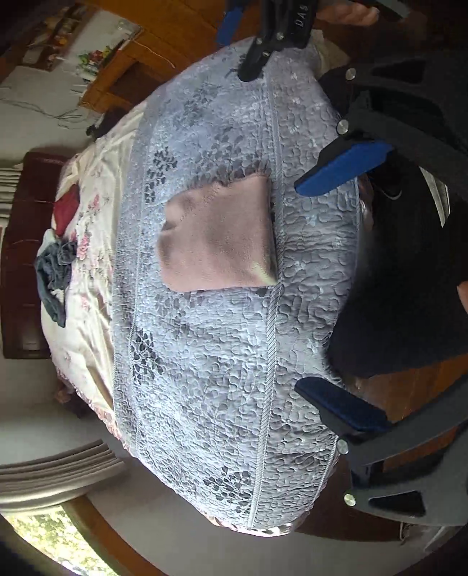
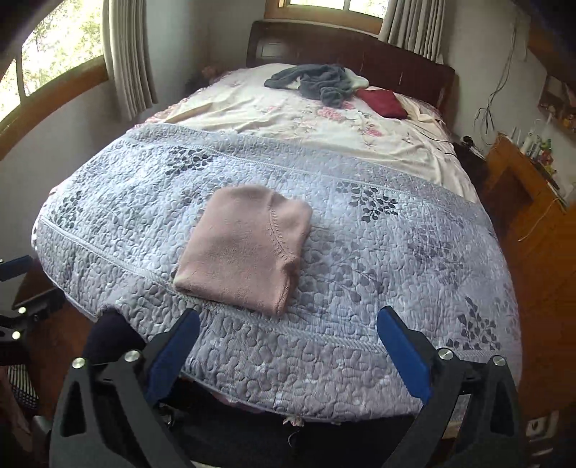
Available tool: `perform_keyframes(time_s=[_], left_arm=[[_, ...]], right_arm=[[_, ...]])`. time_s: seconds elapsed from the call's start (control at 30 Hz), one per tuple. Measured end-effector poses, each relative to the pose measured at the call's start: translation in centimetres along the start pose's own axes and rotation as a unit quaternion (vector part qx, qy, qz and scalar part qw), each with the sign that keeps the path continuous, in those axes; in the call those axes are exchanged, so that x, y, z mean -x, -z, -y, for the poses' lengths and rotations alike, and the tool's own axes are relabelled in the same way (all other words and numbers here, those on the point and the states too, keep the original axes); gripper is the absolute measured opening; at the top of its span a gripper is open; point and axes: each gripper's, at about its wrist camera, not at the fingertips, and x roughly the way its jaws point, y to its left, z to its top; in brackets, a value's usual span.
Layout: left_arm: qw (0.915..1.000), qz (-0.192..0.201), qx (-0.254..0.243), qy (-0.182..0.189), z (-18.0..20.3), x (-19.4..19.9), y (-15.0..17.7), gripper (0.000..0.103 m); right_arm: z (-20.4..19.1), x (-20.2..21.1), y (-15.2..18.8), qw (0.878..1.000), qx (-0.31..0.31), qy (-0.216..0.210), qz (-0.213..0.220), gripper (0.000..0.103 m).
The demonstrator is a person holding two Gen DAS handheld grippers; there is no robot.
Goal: Fold small clothes
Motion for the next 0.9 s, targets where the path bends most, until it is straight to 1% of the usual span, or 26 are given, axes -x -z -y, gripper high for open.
perform_keyframes(time_s=[0.07, 0.1, 0.17, 0.23, 0.27, 0.33, 0.37, 0.47, 0.57, 0.7, 0.9], left_arm=[[0.9999, 0.008, 0.007, 0.004, 0.2, 3.1, -0.2, 0.1], [0.9998, 0.014, 0.006, 0.012, 0.4, 4.7, -0.2, 0.1], [0.9996, 0.018, 0.006, 0.02, 0.9, 7.5, -0.1, 0.1], [0.9995, 0.016, 0.007, 0.027, 1.6, 9.6, 0.2, 0.1], [0.9996, 0.018, 0.004, 0.022, 2.0, 10.6, 0.4, 0.1], [0.9996, 0.023, -0.012, -0.004, 2.9, 12.0, 0.8, 0.1], [0.9995, 0.024, -0.015, -0.014, 3.2, 12.3, 0.9, 0.1], [0.9997, 0.022, -0.002, -0.007, 3.0, 12.1, 1.4, 0.1], [1.0, 0.003, 0.006, 0.0, 2.8, 10.8, 1.7, 0.1], [1.0, 0.004, 0.0, 0.004, 3.2, 10.7, 1.9, 0.1], [1.0, 0.004, -0.001, 0.004, 3.3, 10.5, 1.9, 0.1]], right_arm=[[0.0, 2.5, 0.2, 1.0, -0.013, -0.017, 0.001, 0.099], [-0.1, 3.8, 0.3, 1.0, -0.016, -0.023, 0.009, 0.099], [-0.4, 6.6, 0.5, 0.999, -0.018, -0.024, 0.027, 0.099], [-0.8, 8.9, 0.6, 0.999, -0.02, -0.022, 0.032, 0.099], [-0.9, 10.0, 0.7, 0.999, -0.023, -0.024, 0.033, 0.099], [-1.2, 11.7, 1.0, 0.999, -0.024, -0.024, 0.037, 0.099], [-1.5, 12.3, 1.1, 0.999, -0.024, -0.018, 0.041, 0.099], [-1.8, 13.2, 1.7, 0.999, -0.026, -0.014, 0.045, 0.099], [-1.8, 12.8, 2.1, 0.999, -0.029, -0.012, 0.041, 0.099], [-1.8, 12.2, 2.4, 0.999, -0.031, -0.009, 0.03, 0.099], [-1.8, 12.2, 2.5, 0.999, -0.035, -0.008, 0.031, 0.099]])
